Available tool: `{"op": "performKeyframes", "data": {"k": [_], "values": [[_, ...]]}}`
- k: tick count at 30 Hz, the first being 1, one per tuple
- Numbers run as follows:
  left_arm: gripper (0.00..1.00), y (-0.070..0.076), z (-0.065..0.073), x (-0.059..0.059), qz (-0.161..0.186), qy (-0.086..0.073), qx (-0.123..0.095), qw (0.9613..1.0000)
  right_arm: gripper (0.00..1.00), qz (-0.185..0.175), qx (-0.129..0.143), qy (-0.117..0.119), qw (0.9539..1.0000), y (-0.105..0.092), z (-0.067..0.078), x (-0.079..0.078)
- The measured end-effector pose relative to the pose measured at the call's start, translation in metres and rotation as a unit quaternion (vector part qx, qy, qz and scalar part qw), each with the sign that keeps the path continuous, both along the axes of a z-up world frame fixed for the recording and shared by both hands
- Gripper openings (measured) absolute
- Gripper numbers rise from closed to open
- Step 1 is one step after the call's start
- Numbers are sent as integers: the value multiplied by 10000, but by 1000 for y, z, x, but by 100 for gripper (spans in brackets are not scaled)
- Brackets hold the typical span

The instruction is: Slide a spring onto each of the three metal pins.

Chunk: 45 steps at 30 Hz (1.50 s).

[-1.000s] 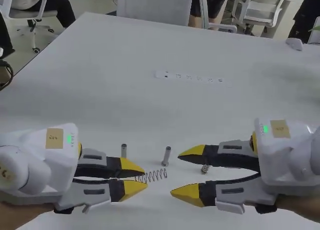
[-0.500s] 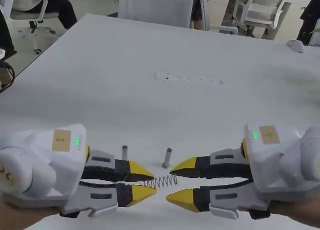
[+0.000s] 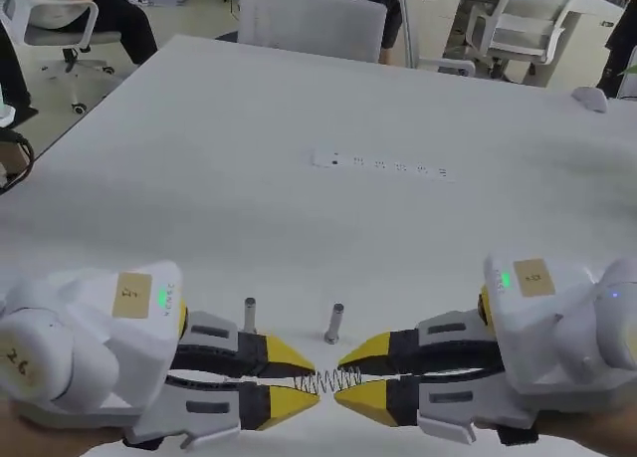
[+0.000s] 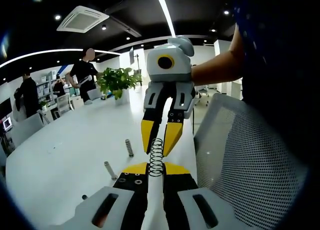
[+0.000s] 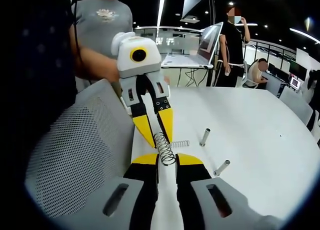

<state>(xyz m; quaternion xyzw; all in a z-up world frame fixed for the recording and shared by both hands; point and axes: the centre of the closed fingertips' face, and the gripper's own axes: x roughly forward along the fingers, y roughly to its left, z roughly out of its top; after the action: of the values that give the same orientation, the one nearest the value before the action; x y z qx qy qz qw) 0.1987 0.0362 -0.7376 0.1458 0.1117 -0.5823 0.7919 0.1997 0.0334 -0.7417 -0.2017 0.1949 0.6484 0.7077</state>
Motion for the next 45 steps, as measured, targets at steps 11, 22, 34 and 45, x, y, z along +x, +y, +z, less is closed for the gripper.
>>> {"op": "performKeyframes", "data": {"k": [11, 22, 34, 45], "values": [[2, 1, -3, -1, 4, -6, 67, 10000, 10, 182, -225, -17, 9996, 6, 7, -6], [2, 2, -6, 0, 27, -32, 82, 10000, 8, 337, -608, -31, 9976, 12, 13, -9], [2, 0, -2, 0, 57, -58, 23, 10000, 8, 599, -889, -223, 9940, 23, 25, -11], [2, 1, -1, 2, 100, -62, -48, 9999, 9, 665, -1087, -211, 9916, 20, 19, -7]]}}
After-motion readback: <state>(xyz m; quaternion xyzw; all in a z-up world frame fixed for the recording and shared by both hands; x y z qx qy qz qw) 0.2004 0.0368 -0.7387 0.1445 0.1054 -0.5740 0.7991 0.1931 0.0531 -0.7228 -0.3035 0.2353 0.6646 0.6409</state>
